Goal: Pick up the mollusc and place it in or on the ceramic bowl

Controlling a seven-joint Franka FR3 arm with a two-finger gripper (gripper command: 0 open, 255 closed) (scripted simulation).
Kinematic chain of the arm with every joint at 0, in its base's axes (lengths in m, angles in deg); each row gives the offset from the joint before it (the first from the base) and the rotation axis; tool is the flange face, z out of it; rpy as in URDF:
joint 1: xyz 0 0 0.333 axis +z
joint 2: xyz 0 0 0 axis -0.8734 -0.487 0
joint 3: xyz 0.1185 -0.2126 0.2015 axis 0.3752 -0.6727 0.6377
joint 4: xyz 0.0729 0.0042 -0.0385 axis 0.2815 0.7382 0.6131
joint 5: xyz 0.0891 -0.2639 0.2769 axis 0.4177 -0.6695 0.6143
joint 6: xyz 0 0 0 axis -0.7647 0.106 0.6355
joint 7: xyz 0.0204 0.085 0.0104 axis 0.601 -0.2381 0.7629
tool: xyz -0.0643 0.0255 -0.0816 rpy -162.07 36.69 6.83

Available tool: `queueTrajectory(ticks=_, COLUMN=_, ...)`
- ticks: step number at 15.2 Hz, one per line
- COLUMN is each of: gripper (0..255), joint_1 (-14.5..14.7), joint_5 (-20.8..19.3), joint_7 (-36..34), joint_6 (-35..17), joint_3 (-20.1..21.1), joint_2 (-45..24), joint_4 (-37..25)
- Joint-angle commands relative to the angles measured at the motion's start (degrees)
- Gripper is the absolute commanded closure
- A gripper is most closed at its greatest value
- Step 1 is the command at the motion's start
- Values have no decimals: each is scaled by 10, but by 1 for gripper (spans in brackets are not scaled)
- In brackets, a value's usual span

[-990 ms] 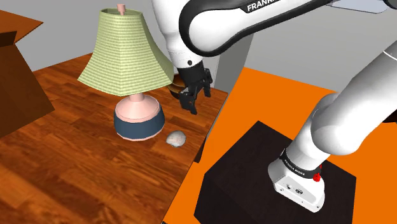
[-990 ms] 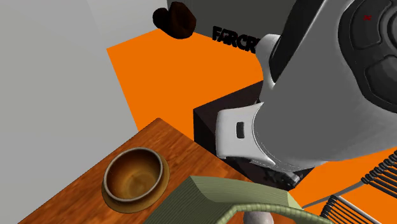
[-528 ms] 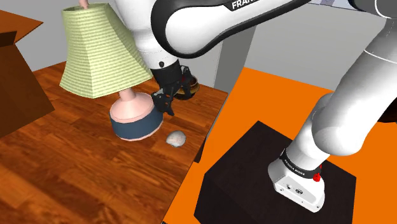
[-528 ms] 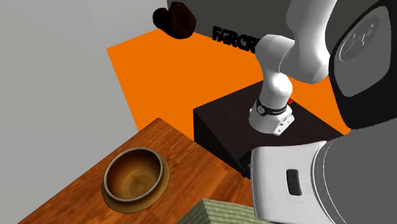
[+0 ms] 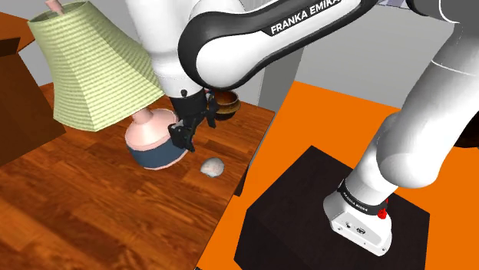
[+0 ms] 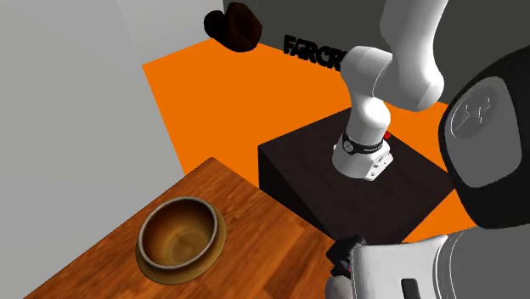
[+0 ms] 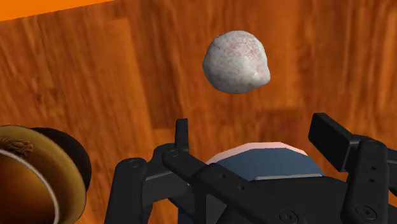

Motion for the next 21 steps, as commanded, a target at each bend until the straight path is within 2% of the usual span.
queueTrajectory(ticks=1, gripper=0, joint_1=-18, joint_5=73, joint_7=93, joint_6=-115, joint_3=-9, joint_2=73, joint_4=109)
queueTrajectory(ticks=3, gripper=0, joint_1=-13, joint_5=164, joint_7=208, joint_6=-223, joint_3=-37, joint_2=133, joint_4=212)
queueTrajectory(ticks=6, gripper=0, joint_1=39, joint_5=326, joint_7=415, joint_6=-363, joint_3=-106, joint_2=172, joint_4=336)
queueTrajectory(ticks=14, gripper=0, joint_1=53, joint_5=323, joint_7=415, joint_6=-440, joint_3=-105, joint_2=106, joint_4=345)
queueTrajectory(ticks=21, gripper=0, joint_1=53, joint_5=323, joint_7=414, joint_6=-440, joint_3=-105, joint_2=106, joint_4=345)
